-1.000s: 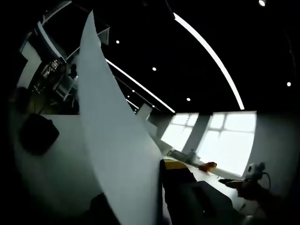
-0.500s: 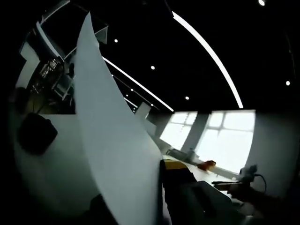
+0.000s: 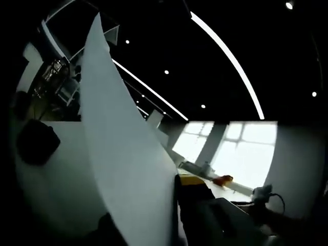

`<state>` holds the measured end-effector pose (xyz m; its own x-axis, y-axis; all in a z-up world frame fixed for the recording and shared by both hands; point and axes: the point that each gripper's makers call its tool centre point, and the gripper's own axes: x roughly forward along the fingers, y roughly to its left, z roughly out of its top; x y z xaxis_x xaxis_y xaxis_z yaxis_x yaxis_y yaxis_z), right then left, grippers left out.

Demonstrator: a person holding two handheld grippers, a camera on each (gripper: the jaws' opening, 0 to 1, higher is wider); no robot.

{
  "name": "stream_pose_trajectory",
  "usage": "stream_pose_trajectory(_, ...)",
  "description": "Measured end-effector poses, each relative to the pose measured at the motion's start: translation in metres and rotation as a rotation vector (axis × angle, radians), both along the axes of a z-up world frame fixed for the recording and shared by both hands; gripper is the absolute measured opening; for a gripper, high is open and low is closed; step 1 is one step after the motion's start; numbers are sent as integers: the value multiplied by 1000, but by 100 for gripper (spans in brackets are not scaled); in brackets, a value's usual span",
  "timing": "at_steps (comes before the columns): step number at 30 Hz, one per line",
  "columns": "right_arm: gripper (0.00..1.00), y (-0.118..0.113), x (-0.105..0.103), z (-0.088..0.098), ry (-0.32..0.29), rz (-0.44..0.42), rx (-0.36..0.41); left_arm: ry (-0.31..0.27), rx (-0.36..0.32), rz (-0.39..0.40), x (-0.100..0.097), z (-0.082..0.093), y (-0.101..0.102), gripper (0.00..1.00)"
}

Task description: Organize the stack of printing papers by aligning and flattening the scattered papers on the table

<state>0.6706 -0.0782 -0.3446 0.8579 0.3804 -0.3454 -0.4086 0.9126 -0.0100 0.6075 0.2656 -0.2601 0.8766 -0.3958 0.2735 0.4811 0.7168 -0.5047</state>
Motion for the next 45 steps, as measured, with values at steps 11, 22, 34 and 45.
stream_pose_trajectory(11,61,-4,1,-9,55,-8,-5,-7,-2,-3,0,0,1,6)
stream_pose_trajectory(22,63,-9,4,-9,50,-23,-1,-10,3,-5,-4,2,-4,6)
stream_pose_trajectory(34,64,0,5,-12,46,-9,2,-9,10,-8,-7,3,-7,6)
stream_pose_trajectory(45,41,3,3,-9,12,4,-29,-12,4,-11,-4,2,-3,6)
